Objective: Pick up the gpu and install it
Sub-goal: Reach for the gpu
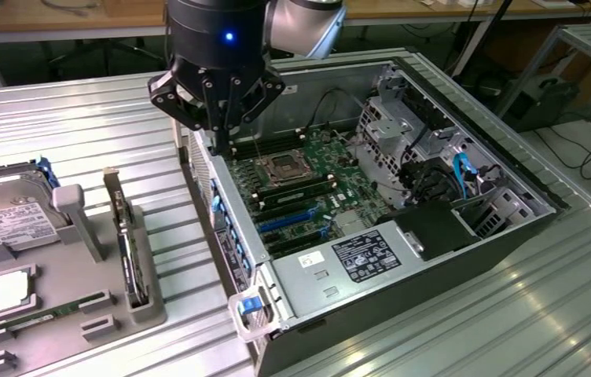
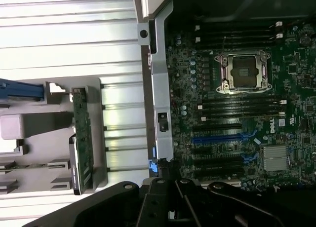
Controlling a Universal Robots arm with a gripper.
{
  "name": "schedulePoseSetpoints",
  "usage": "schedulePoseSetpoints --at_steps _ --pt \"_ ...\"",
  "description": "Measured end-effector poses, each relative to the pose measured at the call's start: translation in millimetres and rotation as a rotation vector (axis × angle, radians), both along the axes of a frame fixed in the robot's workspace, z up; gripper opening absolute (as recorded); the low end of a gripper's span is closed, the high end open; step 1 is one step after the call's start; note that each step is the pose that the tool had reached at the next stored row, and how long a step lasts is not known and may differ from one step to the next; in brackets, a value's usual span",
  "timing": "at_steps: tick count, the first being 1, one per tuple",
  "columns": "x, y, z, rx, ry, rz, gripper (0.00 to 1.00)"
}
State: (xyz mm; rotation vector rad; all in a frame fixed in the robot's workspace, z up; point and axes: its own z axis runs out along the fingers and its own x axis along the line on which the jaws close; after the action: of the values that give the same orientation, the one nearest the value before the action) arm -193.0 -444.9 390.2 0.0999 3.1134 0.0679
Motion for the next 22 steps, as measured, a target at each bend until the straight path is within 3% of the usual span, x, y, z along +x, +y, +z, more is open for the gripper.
schedulePoseSetpoints --at_steps 22 --pt "-15.8 -10.8 -1.5 0.0000 0.0000 0.004 0.11"
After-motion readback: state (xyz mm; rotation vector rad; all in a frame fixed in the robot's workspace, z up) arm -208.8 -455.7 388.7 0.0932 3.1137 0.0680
